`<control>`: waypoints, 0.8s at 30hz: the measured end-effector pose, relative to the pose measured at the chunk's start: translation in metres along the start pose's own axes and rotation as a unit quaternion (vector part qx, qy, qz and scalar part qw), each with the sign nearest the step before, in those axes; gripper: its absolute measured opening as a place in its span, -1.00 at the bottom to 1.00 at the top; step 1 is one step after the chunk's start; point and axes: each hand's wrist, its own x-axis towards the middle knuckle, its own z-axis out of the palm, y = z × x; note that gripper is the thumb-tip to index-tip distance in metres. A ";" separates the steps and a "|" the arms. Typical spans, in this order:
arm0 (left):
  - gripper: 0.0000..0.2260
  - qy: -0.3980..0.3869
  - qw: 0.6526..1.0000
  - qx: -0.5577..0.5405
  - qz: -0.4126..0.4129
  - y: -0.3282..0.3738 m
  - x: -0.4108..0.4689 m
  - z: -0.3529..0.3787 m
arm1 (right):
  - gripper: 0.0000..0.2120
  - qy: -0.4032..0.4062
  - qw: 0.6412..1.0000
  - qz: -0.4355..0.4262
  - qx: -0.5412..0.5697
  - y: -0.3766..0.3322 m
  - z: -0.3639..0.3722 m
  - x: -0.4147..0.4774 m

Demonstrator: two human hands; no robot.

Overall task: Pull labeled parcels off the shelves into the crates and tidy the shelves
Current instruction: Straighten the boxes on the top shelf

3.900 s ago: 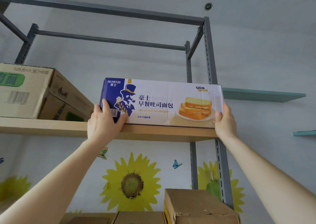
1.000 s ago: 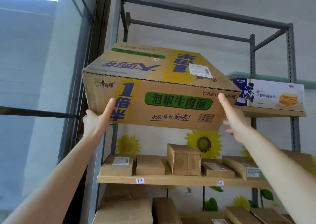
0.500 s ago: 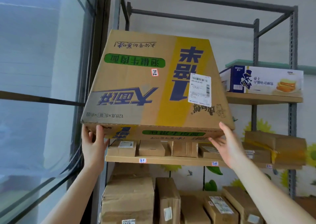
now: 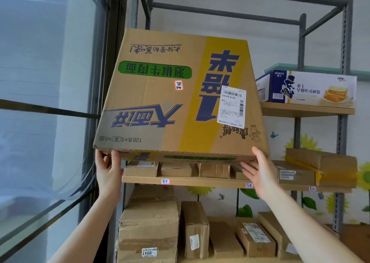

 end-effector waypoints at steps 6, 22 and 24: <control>-0.50 0.060 0.997 0.022 0.053 0.026 0.013 0.019 | -0.33 0.020 0.967 -0.179 -0.182 0.006 -0.001 -0.004; -0.44 0.089 0.958 0.215 0.167 0.070 0.166 0.087 | -0.49 0.141 0.882 -0.397 -0.209 -0.065 0.107 0.124; -0.42 0.057 0.964 0.197 0.168 0.065 0.188 0.095 | -0.54 0.174 0.873 -0.413 -0.191 -0.070 0.122 0.143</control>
